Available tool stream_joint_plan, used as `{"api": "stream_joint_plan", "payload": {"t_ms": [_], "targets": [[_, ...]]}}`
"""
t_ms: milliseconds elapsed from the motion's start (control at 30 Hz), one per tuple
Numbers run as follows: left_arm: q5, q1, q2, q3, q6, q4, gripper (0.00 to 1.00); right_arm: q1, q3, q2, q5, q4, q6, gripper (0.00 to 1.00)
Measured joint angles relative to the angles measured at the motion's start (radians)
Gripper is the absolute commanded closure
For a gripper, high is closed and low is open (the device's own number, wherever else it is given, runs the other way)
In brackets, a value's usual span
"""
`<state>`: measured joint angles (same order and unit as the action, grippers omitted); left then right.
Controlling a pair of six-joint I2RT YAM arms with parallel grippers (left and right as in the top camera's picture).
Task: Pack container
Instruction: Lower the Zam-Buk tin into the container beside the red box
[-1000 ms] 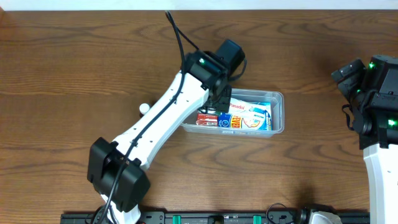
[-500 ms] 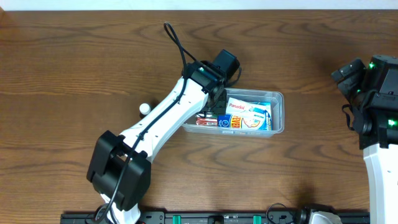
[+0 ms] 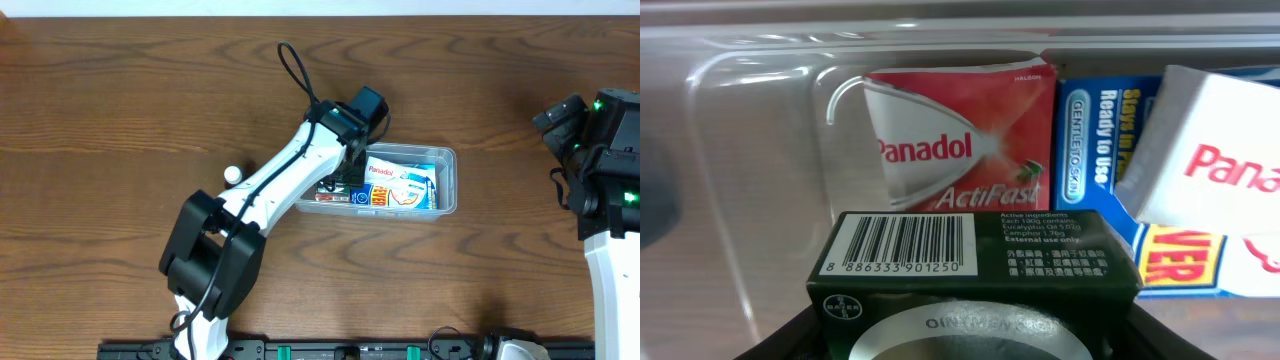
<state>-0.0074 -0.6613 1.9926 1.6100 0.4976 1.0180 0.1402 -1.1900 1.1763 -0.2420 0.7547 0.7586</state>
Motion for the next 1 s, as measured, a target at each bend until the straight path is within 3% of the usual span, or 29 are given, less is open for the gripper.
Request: {"api": "stream_joint_plan", "payload": {"t_ms": [700,733,767,800,1000], "targets": [[0.005,0.011,0.076,0.000,0.000,-0.065,0.39,0.000,0.000,0.000,0.000,0.000,0.000,0.01],[0.005,0.014,0.076,0.000,0.000,-0.065,0.39,0.000,0.000,0.000,0.000,0.000,0.000,0.01],[0.005,0.019,0.076,0.000,0.000,-0.065,0.29,0.000,0.000,0.000,0.000,0.000,0.000,0.01],[0.005,0.023,0.076,0.000,0.000,-0.065,0.27,0.000,0.000,0.000,0.000,0.000,0.000,0.01],[0.008,0.032,0.076,0.000,0.000,-0.065,0.24,0.000,0.000,0.000,0.000,0.000,0.000,0.01]]}}
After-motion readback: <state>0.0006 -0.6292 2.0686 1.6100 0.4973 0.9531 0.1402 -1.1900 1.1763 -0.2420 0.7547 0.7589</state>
